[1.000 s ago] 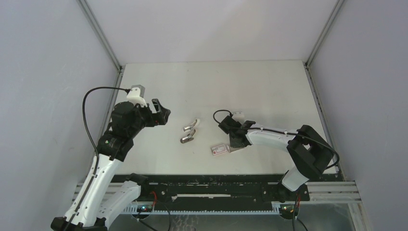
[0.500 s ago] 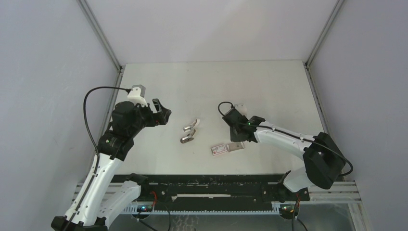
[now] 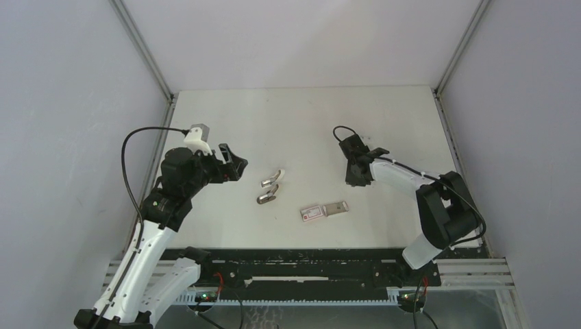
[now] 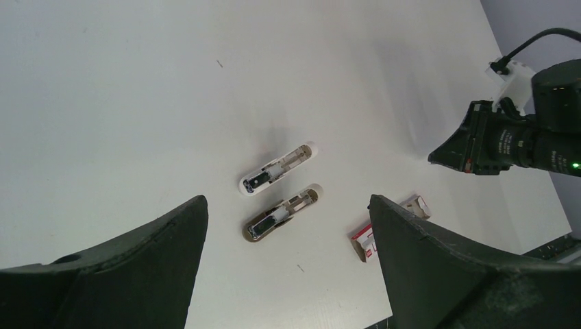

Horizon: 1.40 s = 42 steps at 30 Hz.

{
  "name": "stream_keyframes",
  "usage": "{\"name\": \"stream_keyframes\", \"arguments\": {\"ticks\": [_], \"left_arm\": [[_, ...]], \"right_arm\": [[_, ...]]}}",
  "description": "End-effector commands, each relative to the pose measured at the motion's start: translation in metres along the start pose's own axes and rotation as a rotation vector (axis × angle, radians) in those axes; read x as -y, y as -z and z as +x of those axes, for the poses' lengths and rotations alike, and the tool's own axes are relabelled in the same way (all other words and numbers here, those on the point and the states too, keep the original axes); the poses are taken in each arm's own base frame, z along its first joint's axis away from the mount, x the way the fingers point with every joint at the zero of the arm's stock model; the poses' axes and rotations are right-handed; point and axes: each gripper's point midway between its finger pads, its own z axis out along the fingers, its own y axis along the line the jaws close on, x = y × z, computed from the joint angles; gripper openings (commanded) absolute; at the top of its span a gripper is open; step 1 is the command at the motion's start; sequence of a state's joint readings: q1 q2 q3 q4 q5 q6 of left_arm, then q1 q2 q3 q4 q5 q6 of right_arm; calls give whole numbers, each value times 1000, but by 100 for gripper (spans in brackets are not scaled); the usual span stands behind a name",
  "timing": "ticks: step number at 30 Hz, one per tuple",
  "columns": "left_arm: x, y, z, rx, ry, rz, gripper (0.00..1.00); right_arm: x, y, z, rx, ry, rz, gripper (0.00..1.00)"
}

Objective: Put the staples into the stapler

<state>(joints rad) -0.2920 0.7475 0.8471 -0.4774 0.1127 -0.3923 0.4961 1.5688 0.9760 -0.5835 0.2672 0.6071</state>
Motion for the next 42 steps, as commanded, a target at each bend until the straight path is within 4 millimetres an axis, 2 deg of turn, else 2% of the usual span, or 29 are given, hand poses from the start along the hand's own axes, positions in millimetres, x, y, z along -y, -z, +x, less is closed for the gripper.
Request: {"name": "stream_keyframes", "arguments": {"ticks": [1,7,11,16,21,27,37,42], "left_arm": [[6,1,-9,41,4,34,91],[5,1,-8,39,3,31,91],[5,1,-8,38,2,31,91],[3,0,-7,33,1,22,91],[3,-1,-6,29,1,19,91],[2,-2,-4,22,3,16,91],[2,-3,-3,18,2,15,91],[2,-3,-3,15,3,16,91]], "right_arm": [[-4,-10,-10,7,6,2,13],[0,-24,0,-44,3,23,14],[0,-25,0,-48,6,19,21],[-3,-21,-9,-22,34,-25,32],[-11,-21,-19,-3,106,-106,32],[-10,-29,-25,-13,118,-155,34],[-16,-20,-2,-94,149,-220,34],[-6,-14,11,-121,132,-174,34]]}}
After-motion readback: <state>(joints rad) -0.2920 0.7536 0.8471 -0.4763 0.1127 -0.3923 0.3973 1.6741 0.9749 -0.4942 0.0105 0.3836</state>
